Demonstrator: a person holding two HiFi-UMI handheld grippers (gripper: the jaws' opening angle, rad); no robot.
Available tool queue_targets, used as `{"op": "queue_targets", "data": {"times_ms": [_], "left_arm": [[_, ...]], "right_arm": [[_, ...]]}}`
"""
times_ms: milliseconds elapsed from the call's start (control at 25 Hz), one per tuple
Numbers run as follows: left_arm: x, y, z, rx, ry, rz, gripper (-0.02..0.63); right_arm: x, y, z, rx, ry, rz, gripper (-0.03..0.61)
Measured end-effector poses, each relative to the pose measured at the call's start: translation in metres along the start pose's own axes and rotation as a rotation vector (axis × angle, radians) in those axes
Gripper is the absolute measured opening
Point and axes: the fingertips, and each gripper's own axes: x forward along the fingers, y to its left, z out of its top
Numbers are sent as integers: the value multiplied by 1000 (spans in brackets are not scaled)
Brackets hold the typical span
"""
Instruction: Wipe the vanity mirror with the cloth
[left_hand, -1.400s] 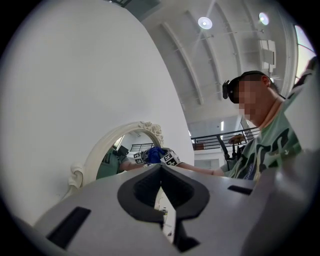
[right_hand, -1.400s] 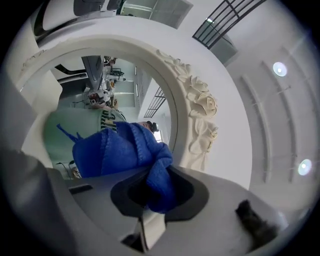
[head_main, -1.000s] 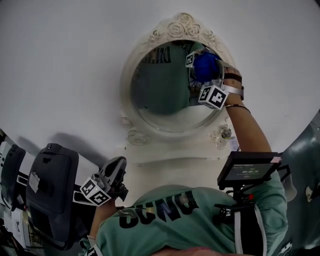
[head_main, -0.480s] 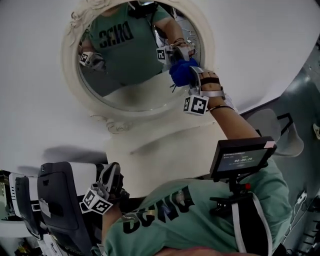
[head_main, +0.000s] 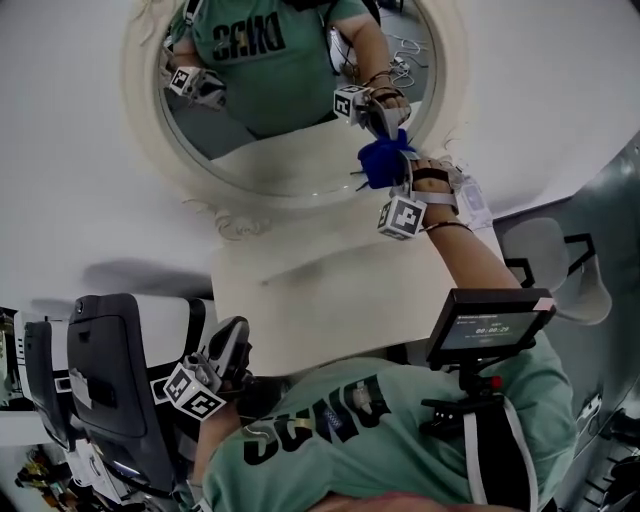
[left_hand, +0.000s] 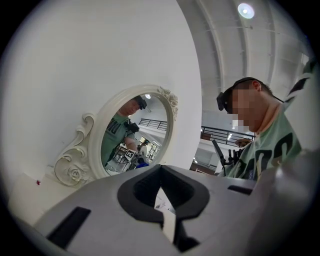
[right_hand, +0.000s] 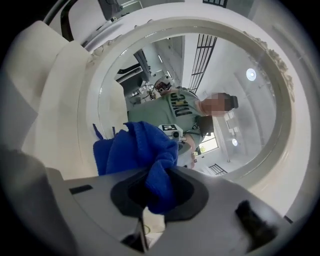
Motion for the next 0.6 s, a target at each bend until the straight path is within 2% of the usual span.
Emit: {"op": "queue_targets", "data": {"times_ms": [120, 200, 320, 440, 600], "left_arm": [[-4, -8, 11, 34, -42, -11, 11], [-11, -18, 23, 61, -73, -23, 10], [-21, -19, 40, 94, -114, -31, 11], [-22, -18, 55, 133, -161, -53, 10], [-25, -24, 70, 166, -217, -75, 11]], "right_arm": [[1, -1, 4, 3, 8, 92, 48], [-14, -20, 14, -23, -16, 90, 48], [-36, -81, 53, -74, -115, -51, 48], [-49, -174, 92, -116, -189, -245, 48], [-67, -282, 120, -189, -199, -448, 48]]}}
